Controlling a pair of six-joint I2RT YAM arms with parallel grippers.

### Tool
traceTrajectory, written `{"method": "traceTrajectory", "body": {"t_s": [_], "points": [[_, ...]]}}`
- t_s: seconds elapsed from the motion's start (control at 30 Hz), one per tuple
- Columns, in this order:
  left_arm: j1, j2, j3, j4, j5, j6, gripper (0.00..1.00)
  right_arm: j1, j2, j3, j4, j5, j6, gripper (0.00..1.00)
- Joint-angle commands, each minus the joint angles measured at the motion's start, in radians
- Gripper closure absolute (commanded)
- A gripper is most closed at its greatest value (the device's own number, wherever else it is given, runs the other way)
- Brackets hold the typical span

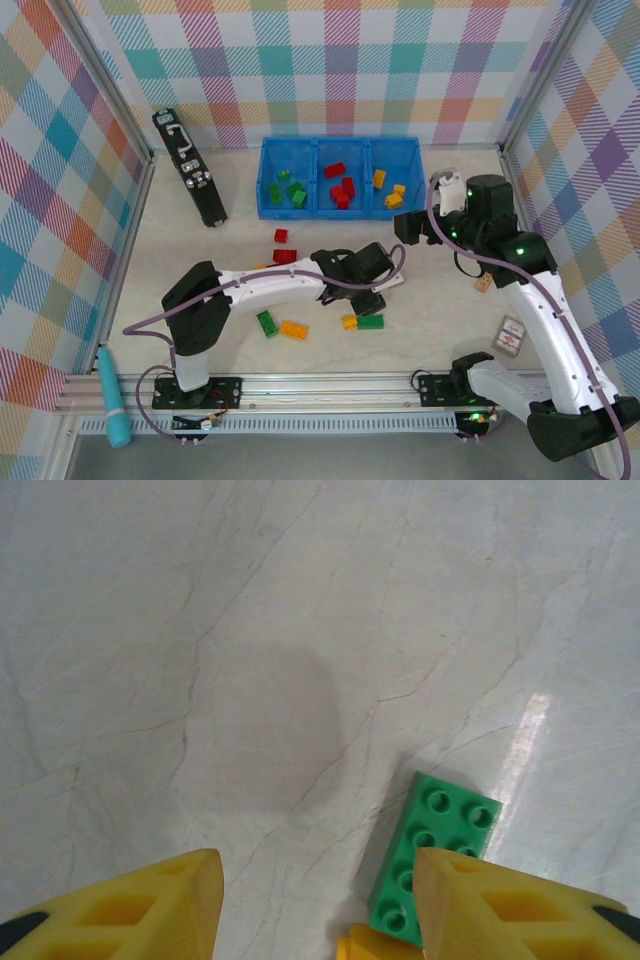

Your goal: Sort the legos into containers by color

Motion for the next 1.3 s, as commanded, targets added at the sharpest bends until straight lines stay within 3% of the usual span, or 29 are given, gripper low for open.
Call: {"method": "traceTrajectory", "body": {"t_s": [0.0,0.47,0.73,0.97,1.27], "points": [[-0.049,0.041,-0.006,0.013,0.006,0.040,0.47,-0.002,0.022,0.046,0.015,0.053,0.038,0.01],[-0.071,0.096,-0.005,-0.012,0.004,0.106,0.49,-0.028,0.091,0.096,-0.008,-0.012,0.091,0.01],[-0.073,0.126,-0.011,-0.014,-0.007,0.120,0.50,-0.059,0.134,0.148,-0.004,-0.154,0.146,0.01],[-0.072,0.156,-0.014,-0.024,0.021,0.127,0.50,-0.066,0.157,0.144,-0.006,-0.145,0.155,0.01],[-0.072,0.195,-0.004,-0.024,-0.040,0.139,0.48,-0.070,0.166,0.141,-0.010,-0.142,0.151,0.01]]}}
